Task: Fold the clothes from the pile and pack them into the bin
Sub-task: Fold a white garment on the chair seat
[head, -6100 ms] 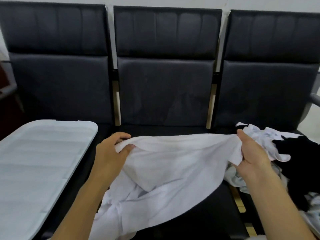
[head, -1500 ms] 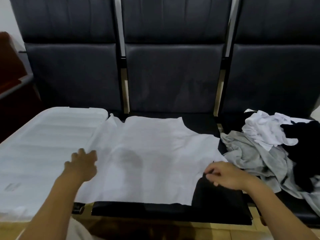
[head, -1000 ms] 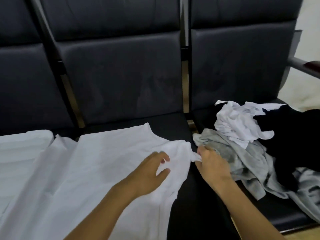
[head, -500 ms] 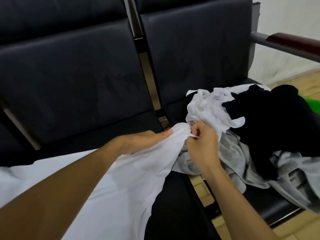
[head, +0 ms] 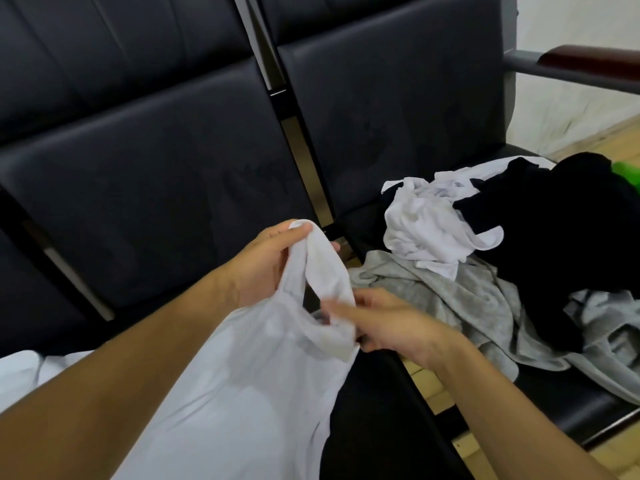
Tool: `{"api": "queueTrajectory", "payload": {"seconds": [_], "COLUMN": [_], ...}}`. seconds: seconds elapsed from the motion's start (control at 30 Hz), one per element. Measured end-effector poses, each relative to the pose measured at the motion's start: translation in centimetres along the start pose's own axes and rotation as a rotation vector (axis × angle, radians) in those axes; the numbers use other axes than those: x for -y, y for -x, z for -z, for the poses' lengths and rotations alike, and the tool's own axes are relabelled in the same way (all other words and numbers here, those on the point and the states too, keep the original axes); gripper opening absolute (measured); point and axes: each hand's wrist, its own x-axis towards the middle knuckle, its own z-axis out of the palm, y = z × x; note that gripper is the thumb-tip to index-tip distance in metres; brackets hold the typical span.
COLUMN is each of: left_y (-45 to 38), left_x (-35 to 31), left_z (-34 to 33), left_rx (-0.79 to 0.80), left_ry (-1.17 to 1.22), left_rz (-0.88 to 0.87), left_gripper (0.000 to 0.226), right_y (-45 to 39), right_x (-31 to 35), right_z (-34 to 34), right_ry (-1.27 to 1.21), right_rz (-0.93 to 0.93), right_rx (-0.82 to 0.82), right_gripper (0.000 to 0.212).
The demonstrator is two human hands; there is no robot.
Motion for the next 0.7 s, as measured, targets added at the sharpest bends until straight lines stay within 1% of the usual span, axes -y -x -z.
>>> {"api": "queueTrajectory", "payload": {"seconds": [0.03, 0.1, 0.17, 0.2, 0.23, 0.3, 0.37, 0.4, 0.43, 0.47, 0.5, 0.53, 0.57, 0.6, 0.63, 0.67, 0.7], "left_y": [0.0, -0.1, -0.5, -0.7, -0.9, -1.3, -1.4, -1.6, -1.9, -2.3, -2.7, -3.0, -3.3, -3.6, -3.8, -3.8, -3.5], "left_x": [0.0, 0.1, 0.2, 0.3, 0.3, 0.4, 0.6, 0.8, 0.9, 0.8, 0.7, 0.7, 0.7, 1.1, 1.8, 2.8, 4.0], "left_z": [-0.1, 0.1, 0.8, 1.2, 1.7, 2.3, 2.1, 1.7, 1.3, 0.9, 0.5, 0.3, 0.2, 0.3, 0.4, 0.7, 1.3], "left_rx": [-0.005, -0.032, -0.070, -0.096, -0.138, -0.198, -0.194, -0.201, -0.237, -0.295, -0.364, -0.426, -0.451, -0.419, -0.350, -0.258, -0.162], "left_ry": [0.018, -0.063, -0.165, -0.206, -0.242, -0.281, -0.284, -0.299, -0.321, -0.342, -0.362, -0.377, -0.380, -0.363, -0.362, -0.414, -0.547], "left_rz": [-0.006, -0.033, -0.075, -0.098, -0.121, -0.150, -0.154, -0.163, -0.184, -0.212, -0.247, -0.277, -0.287, -0.265, -0.210, -0.133, -0.052], "left_gripper": [0.023, 0.022, 0.022, 0.019, 0.016, 0.013, 0.016, 0.015, 0.015, 0.014, 0.013, 0.012, 0.011, 0.013, 0.020, 0.029, 0.038], "right_y": [0.2, 0.6, 1.2, 1.5, 1.6, 1.6, 1.3, 1.1, 1.1, 1.0, 1.0, 1.2, 1.4, 1.6, 1.7, 1.8, 1.8], "right_x": [-0.2, -0.7, -0.8, -0.9, -1.0, -1.3, -1.6, -1.7, -1.7, -1.6, -1.5, -1.3, -1.1, -0.9, -0.7, -0.6, -0.5], "right_z": [0.0, 0.3, 0.9, 1.4, 1.7, 2.5, 3.2, 3.4, 3.5, 3.6, 3.4, 3.2, 2.9, 2.6, 2.4, 2.3, 2.4], "right_ry": [0.096, 0.199, 0.211, 0.178, 0.137, 0.093, 0.065, 0.074, 0.096, 0.105, 0.083, 0.050, 0.027, 0.017, 0.003, -0.019, -0.059], "right_rz": [0.034, 0.067, 0.070, 0.069, 0.068, 0.096, 0.152, 0.168, 0.164, 0.139, 0.094, 0.044, -0.001, -0.031, -0.048, -0.055, -0.063], "right_rx": [0.006, 0.005, 0.011, -0.022, -0.096, -0.327, -0.528, -0.599, -0.633, -0.618, -0.557, -0.464, -0.375, -0.312, -0.285, -0.286, -0.311], "right_gripper": [0.037, 0.022, 0.014, 0.014, 0.014, 0.015, 0.013, 0.015, 0.021, 0.030, 0.039, 0.046, 0.048, 0.047, 0.044, 0.040, 0.037]}}
